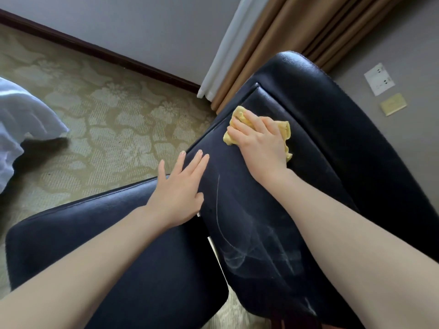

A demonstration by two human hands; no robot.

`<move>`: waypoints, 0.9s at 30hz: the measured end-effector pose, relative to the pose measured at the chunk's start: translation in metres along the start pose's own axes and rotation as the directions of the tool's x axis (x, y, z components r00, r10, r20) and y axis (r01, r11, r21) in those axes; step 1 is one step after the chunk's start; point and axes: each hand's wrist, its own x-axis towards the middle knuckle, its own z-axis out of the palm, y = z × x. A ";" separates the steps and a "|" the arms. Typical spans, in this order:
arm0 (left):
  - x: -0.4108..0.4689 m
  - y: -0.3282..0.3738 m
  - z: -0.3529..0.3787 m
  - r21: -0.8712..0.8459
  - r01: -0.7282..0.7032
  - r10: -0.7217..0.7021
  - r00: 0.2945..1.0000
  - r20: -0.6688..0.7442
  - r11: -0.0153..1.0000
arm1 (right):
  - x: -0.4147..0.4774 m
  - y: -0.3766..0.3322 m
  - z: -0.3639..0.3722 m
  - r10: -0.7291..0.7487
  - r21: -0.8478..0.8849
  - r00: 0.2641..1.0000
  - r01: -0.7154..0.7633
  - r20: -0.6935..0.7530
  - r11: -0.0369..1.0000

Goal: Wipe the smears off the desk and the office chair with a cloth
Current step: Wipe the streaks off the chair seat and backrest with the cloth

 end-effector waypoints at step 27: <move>0.014 0.084 0.022 0.275 -0.409 0.393 0.913 0.113 0.870 | -0.205 0.058 -0.038 -0.378 -0.160 0.926 0.375 0.019 0.913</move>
